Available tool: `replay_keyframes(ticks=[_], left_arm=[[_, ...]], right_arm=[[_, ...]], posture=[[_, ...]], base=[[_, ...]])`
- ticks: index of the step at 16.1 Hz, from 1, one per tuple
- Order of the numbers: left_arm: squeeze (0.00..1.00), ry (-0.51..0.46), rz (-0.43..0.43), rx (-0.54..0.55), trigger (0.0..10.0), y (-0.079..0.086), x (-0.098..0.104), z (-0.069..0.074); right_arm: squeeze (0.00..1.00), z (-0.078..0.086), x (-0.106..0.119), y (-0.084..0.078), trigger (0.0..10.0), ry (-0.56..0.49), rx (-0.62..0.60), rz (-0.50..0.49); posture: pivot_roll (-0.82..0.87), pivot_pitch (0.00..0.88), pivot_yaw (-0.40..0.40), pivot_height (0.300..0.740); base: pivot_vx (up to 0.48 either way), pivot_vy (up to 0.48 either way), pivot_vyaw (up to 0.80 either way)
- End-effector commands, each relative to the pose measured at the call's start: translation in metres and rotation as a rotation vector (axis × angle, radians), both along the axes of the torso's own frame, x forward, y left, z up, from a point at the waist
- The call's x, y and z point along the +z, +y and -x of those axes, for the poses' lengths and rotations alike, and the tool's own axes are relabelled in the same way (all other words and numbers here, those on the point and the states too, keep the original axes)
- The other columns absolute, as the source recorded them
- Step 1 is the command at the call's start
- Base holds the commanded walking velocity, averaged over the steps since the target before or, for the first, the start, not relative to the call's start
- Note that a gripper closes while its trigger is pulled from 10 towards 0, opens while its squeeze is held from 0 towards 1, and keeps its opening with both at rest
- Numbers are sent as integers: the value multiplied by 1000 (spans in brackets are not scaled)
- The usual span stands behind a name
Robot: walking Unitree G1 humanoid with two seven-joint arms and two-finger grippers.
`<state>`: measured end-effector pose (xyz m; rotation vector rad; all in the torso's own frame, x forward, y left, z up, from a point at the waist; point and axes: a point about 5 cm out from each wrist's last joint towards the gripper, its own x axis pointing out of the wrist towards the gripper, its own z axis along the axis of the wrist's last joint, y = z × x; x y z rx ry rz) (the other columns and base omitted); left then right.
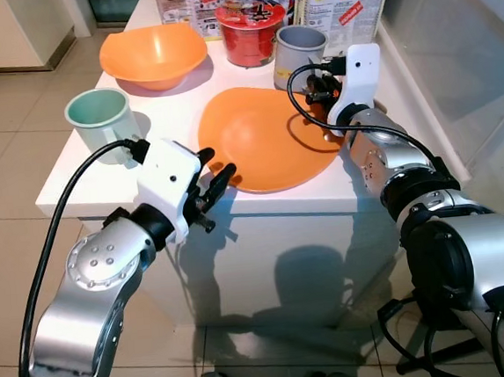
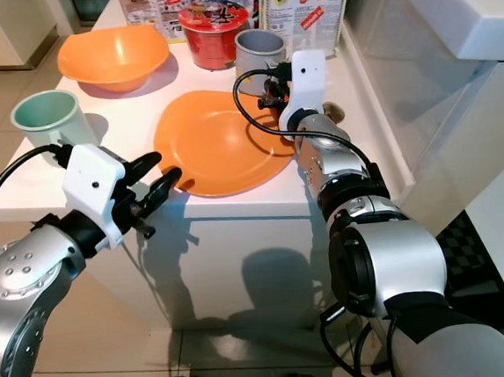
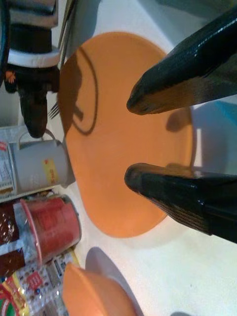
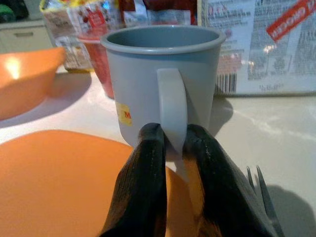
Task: Setting the table
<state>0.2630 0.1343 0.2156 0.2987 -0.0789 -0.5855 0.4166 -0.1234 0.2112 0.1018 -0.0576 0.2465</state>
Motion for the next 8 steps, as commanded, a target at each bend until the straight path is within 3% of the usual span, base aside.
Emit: replay_keyframes(ticks=[1,5,7,8], left_arm=[[0,-40,5,37,10000,1,4,-8],[0,-50,43,172,10000,6,3,-28],[0,-69,54,194,10000,6,1,-31],[0,-84,62,199,10000,4,0,-31]], right_arm=[[0,1,9,0,0,-87,14,15],[0,9,21,3,0,-239,62,33],[0,25,17,3,0,-314,84,31],[0,50,12,-2,0,-365,84,28]], posture=[[139,31,-27,740],[91,0,-11,740],[77,0,-3,740],[69,0,0,740]], base=[[0,0,0],[0,0,0],[0,0,0],[0,0,0]])
